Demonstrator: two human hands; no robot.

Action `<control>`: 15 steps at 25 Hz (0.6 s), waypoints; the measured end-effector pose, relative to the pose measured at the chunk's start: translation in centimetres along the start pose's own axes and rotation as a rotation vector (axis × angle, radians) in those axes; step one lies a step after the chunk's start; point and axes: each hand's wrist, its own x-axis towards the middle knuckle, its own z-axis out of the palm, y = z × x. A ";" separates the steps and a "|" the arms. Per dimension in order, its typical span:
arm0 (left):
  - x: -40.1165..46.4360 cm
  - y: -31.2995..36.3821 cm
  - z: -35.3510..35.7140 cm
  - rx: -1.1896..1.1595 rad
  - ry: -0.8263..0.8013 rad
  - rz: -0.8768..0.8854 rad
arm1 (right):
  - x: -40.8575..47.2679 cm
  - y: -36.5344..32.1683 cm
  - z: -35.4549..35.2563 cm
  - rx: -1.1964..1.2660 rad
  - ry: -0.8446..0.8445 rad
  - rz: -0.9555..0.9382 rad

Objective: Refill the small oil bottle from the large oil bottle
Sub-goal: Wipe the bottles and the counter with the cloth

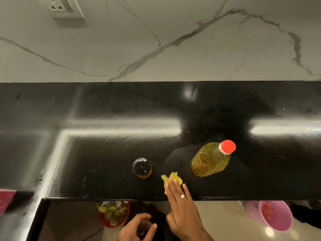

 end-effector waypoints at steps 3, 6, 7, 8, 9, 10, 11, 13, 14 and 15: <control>0.2 -2.1 -1.4 -0.023 -0.096 -0.136 | 5.8 -1.8 -1.9 -0.107 0.120 0.152; 0.6 -4.2 -3.0 0.017 -0.331 -0.014 | 11.9 -1.9 -3.9 -0.094 0.169 0.251; 1.2 -4.9 -3.4 0.038 -0.379 0.041 | 13.7 -1.9 -4.8 -0.092 0.137 0.286; 1.8 -4.8 -4.1 0.015 -0.337 -0.012 | 14.9 -1.9 -5.1 -0.096 0.133 0.301; 2.0 -4.7 -4.6 -0.015 -0.328 -0.032 | 15.7 -2.0 -5.2 -0.101 0.116 0.317; 1.6 -5.4 -4.7 0.010 -0.328 -0.008 | 15.9 -1.9 -5.0 -0.114 0.121 0.288; 0.3 -5.7 -4.0 -0.035 -0.316 0.028 | 15.6 -1.9 -4.9 -0.097 0.102 0.234; 1.0 -4.4 -3.1 -0.180 -0.132 -0.127 | 12.2 -2.0 -4.1 -0.104 0.064 0.115; 2.0 -4.1 -3.0 -0.172 -0.008 -0.077 | 9.6 -2.0 -3.2 -0.091 0.056 0.077; 2.8 -3.9 -2.8 -0.143 0.103 0.019 | 6.7 -2.1 -2.4 -0.076 0.016 0.053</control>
